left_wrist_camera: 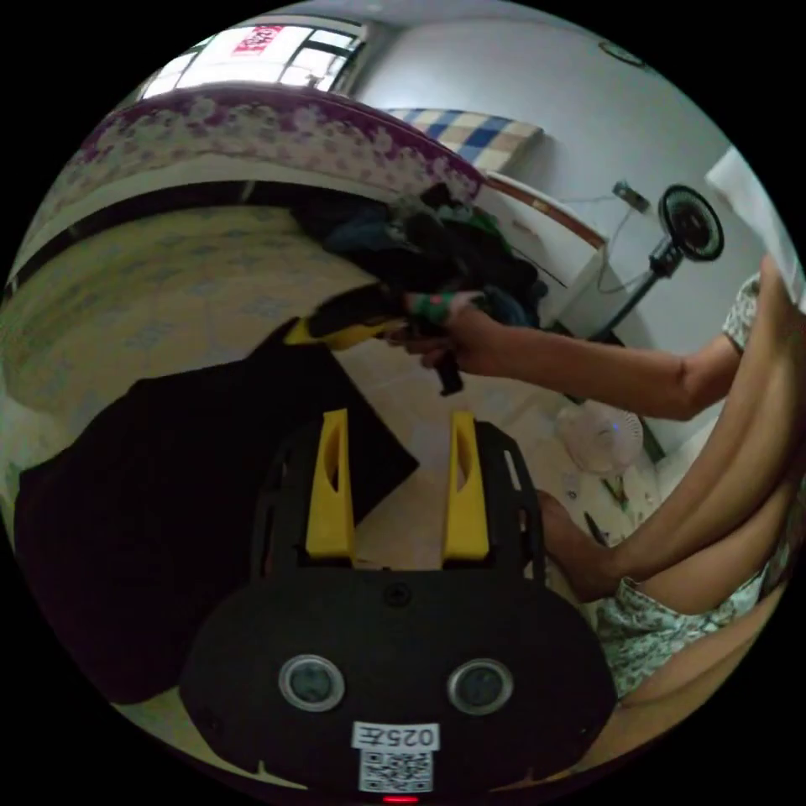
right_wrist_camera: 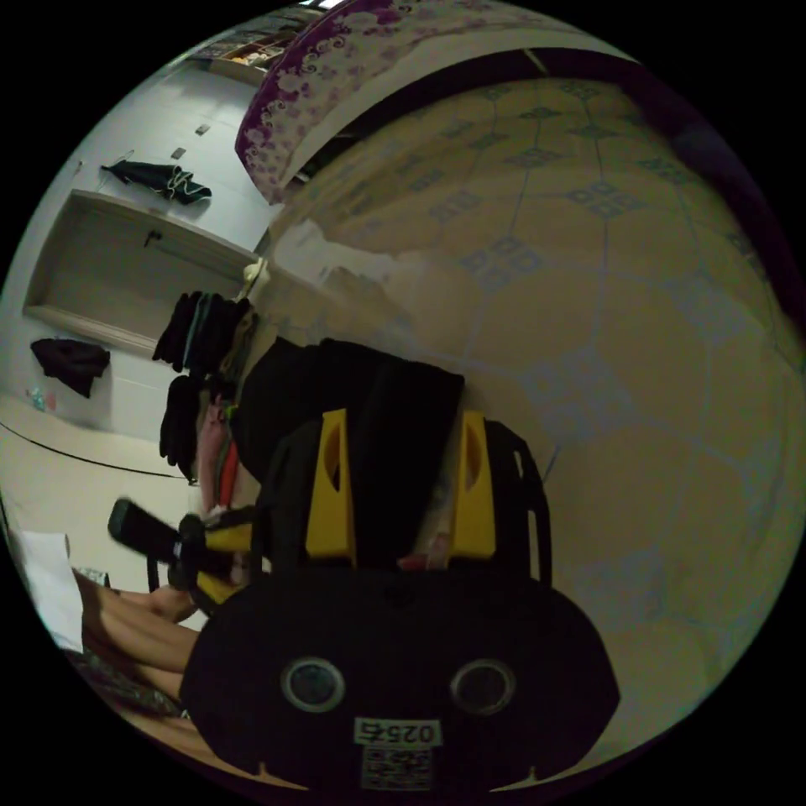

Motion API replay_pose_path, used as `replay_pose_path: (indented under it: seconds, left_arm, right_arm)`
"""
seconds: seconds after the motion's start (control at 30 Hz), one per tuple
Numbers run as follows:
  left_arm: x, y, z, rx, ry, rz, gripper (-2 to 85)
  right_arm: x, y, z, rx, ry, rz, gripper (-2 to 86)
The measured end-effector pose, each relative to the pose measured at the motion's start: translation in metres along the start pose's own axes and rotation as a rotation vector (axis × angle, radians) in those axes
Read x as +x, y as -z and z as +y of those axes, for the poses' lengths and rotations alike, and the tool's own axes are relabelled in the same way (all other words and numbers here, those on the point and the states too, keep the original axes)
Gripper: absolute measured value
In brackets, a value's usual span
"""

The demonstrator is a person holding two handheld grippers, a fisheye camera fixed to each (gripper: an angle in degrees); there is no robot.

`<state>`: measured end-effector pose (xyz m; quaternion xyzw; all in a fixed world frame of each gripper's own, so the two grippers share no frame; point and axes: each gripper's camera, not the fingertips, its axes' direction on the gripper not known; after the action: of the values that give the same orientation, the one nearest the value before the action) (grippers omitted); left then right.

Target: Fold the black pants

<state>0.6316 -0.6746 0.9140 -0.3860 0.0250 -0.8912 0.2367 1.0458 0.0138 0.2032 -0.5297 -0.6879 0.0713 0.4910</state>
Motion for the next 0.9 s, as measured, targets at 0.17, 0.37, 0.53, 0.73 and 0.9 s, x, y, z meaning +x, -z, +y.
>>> replay_pose_path:
  seconds: [0.17,0.37,0.53,0.73,0.9]
  left_arm:
    - [0.037,-0.113,0.029,-0.139,-0.111,-0.415,12.3]
    - [0.009,-0.179,0.074,-0.119,0.001,-0.351,10.5]
    - [-0.008,-0.232,0.09,-0.169,0.005,-0.328,12.5]
    - [-0.018,-0.278,0.107,-0.217,0.032,-0.28,15.3]
    - [-0.023,-0.3,0.131,-0.276,-0.148,-0.32,14.4]
  right_arm:
    - [-0.004,0.008,-0.014,0.137,0.116,0.121,15.5]
    - [-0.011,-0.022,-0.054,-0.042,0.384,0.269,12.6]
    - [0.015,-0.066,-0.105,-0.417,0.546,0.266,11.0]
    - [0.075,-0.075,-0.164,-0.657,0.459,0.038,8.6]
    - [0.111,-0.095,-0.182,-0.812,0.435,-0.012,8.2]
